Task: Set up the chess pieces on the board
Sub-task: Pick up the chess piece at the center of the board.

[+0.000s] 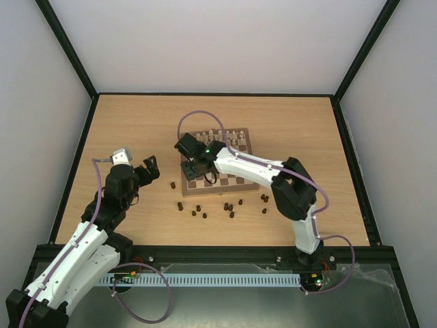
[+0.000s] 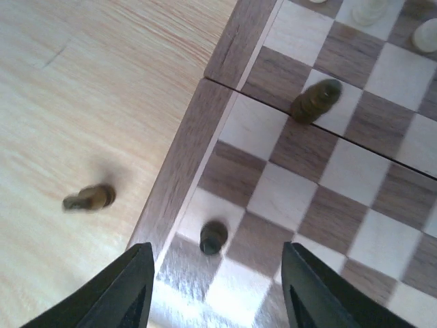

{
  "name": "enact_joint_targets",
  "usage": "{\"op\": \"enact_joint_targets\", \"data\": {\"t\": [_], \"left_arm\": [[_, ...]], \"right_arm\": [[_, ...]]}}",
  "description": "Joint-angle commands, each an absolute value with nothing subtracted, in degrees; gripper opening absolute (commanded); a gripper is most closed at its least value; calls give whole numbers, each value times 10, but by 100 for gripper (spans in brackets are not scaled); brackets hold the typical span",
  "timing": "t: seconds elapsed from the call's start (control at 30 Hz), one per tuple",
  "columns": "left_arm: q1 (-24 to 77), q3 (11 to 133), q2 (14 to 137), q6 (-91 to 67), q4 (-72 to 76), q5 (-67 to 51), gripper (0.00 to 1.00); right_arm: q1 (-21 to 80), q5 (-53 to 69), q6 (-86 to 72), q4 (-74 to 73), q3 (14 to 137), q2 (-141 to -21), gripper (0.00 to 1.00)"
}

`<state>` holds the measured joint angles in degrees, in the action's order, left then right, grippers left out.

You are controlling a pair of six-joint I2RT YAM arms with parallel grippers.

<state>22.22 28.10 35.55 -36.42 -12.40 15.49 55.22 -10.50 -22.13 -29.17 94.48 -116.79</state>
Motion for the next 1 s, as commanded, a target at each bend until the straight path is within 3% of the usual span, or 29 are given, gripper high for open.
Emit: {"op": "enact_joint_targets", "data": {"t": [0.0, 0.1, 0.13, 0.17, 0.3, 0.37, 0.6, 0.83, 0.97], "left_arm": [[218, 279, 356, -362, -128, 156, 100], [217, 279, 355, -363, -127, 153, 100], [217, 279, 356, -362, -126, 151, 100], [217, 279, 356, -363, -125, 150, 99], [217, 276, 358, -363, -124, 148, 100], [215, 275, 361, -364, -123, 148, 100], [215, 274, 365, -365, -121, 145, 100], [215, 275, 363, -367, -125, 148, 100], [215, 274, 358, -367, -128, 150, 100]], "right_arm": [[557, -89, -227, -309, 888, -1070, 59], [559, -67, -227, -296, 821, -1015, 81], [560, -64, -227, -292, 799, -998, 95], [563, -59, -226, -288, 778, -983, 99], [580, -45, -234, -262, 696, -931, 99], [592, -30, -243, -245, 660, -916, 93], [641, -38, -263, -221, 631, -924, 51], [687, -36, -271, -208, 668, -989, 33], [698, -30, -273, -205, 686, -1023, 32]]}}
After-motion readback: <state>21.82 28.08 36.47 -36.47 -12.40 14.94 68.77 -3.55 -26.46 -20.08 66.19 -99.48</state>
